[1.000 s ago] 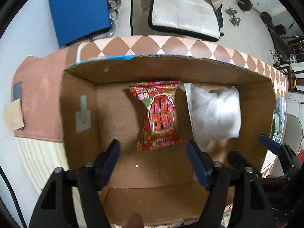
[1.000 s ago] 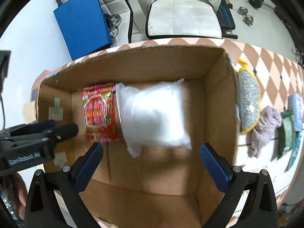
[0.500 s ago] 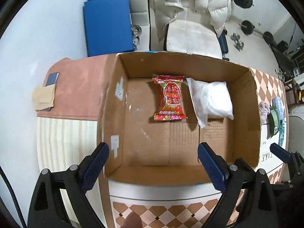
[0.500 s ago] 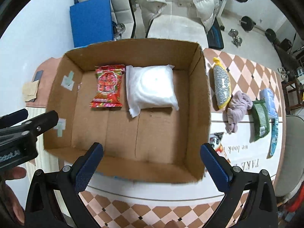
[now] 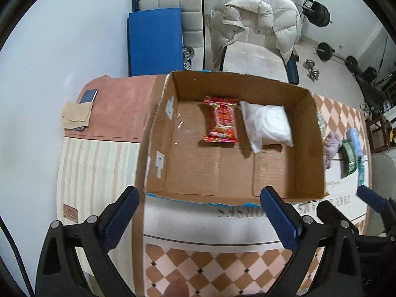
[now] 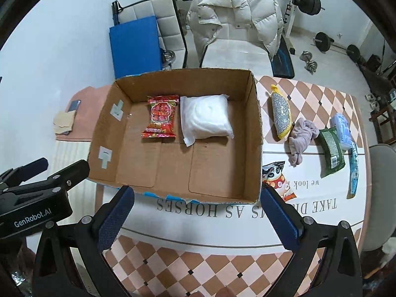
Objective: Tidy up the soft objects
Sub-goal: 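Reach left tool to the yellow scrubber while right tool grasps the green bag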
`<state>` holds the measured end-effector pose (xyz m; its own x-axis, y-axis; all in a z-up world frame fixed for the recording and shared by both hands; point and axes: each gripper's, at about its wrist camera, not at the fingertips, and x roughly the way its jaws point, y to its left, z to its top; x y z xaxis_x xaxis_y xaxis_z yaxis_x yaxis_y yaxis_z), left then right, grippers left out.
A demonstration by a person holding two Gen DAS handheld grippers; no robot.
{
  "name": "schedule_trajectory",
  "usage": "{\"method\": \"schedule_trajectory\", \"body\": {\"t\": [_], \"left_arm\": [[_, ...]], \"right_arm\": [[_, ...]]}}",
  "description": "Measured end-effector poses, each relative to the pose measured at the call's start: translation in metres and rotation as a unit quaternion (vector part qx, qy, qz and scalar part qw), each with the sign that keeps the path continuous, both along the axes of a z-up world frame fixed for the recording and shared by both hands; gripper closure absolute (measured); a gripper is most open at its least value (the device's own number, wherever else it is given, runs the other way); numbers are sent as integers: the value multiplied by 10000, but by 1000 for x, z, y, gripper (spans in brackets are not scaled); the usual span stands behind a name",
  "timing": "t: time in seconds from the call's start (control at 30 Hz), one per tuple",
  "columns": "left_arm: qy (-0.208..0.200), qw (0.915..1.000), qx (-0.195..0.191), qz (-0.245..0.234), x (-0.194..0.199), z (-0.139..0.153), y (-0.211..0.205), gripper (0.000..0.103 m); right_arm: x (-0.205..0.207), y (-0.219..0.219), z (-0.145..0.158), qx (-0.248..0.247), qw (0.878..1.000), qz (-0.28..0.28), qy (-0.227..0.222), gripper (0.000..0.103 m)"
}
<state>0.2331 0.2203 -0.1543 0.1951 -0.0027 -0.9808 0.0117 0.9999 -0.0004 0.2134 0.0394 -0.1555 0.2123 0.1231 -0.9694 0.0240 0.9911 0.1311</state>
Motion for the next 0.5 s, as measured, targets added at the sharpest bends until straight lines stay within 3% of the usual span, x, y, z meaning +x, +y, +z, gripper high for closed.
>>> {"method": "schedule_trajectory", "body": {"t": [0.13, 0.3, 0.5], "left_arm": [[-10, 9998, -188, -107, 2, 12, -35, 2], [-20, 9974, -101, -712, 12, 19, -124, 2], [510, 9882, 96, -1444, 57, -25, -248, 2]], "right_arm": [[-5, -34, 11, 128, 9999, -80, -38, 0], [-5, -114, 17, -9, 9988, -496, -35, 0], [12, -247, -15, -437, 9917, -1165, 320, 0]]}}
